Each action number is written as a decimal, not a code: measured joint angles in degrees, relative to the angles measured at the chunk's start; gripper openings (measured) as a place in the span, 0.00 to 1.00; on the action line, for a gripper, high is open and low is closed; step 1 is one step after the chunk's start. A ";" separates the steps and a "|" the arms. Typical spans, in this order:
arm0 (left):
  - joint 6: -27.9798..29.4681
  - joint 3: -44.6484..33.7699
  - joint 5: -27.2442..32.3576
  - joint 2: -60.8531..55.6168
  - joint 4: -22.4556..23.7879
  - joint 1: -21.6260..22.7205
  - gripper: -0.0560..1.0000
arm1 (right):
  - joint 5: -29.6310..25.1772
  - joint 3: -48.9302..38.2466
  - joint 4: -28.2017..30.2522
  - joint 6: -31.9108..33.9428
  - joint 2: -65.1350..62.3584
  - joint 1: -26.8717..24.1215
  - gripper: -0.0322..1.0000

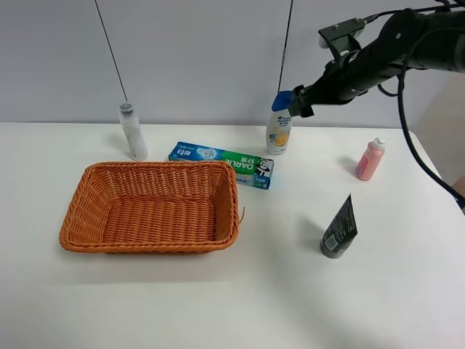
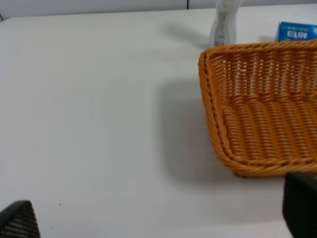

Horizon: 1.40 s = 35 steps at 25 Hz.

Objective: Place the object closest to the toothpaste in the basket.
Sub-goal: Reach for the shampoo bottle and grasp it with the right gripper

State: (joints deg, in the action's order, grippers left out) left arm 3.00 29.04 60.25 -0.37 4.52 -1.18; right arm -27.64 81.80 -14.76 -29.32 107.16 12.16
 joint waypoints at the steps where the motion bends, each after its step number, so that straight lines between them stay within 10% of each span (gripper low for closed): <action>1: 0.00 0.00 0.00 0.00 0.00 0.00 0.99 | 0.00 0.97 -0.06 0.00 1.15 0.27 0.99; 15: 0.00 0.00 0.00 0.00 0.00 0.00 0.99 | 10.50 4.33 -4.29 0.06 11.68 2.84 0.99; 35: 0.00 0.00 0.00 0.00 0.00 0.00 0.99 | 11.69 8.60 -4.67 1.96 15.40 4.19 0.98</action>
State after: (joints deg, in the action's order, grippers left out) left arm 3.00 29.04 60.25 -0.37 4.52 -1.18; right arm -15.95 90.40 -19.43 -27.36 122.56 16.36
